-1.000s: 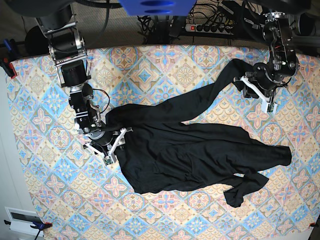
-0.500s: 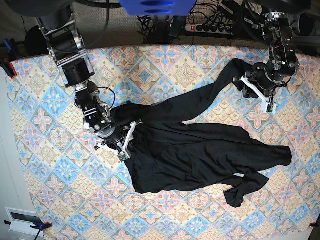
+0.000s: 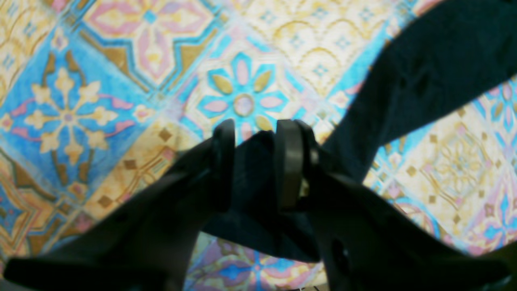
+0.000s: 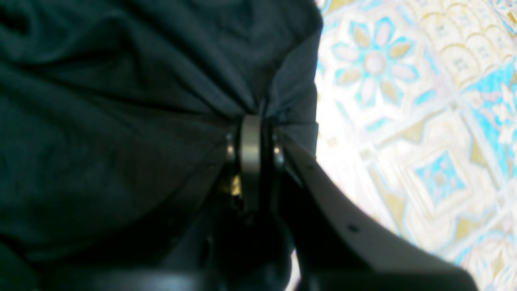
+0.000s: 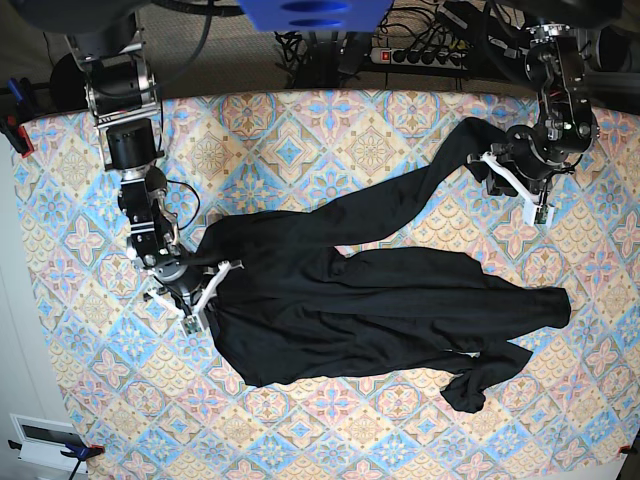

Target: Layout the t-shirt on the table in an organized manner, then fold the t-shirt properly

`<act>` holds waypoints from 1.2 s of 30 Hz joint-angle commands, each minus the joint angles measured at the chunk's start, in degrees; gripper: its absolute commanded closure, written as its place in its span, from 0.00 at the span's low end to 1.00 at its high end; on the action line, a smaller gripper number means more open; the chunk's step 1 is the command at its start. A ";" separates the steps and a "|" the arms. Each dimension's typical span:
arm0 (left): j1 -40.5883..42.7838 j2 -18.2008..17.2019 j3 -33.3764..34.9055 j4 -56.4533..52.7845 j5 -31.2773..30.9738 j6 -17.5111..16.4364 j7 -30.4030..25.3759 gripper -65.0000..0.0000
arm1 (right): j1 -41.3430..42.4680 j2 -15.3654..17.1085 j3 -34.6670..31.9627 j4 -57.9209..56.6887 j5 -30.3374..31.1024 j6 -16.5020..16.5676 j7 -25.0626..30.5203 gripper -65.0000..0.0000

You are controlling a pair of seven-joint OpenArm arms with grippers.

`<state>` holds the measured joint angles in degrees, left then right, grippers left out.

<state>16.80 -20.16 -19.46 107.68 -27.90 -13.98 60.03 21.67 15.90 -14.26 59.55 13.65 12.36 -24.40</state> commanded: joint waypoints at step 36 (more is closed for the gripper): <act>-2.25 -0.98 -0.36 1.03 -0.45 -0.13 -0.38 0.73 | 1.41 4.36 5.95 -2.01 0.46 -0.10 1.33 0.81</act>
<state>14.90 -20.32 -19.44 107.66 -28.05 -14.02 60.49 21.12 19.38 -8.67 56.49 13.67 12.25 -25.04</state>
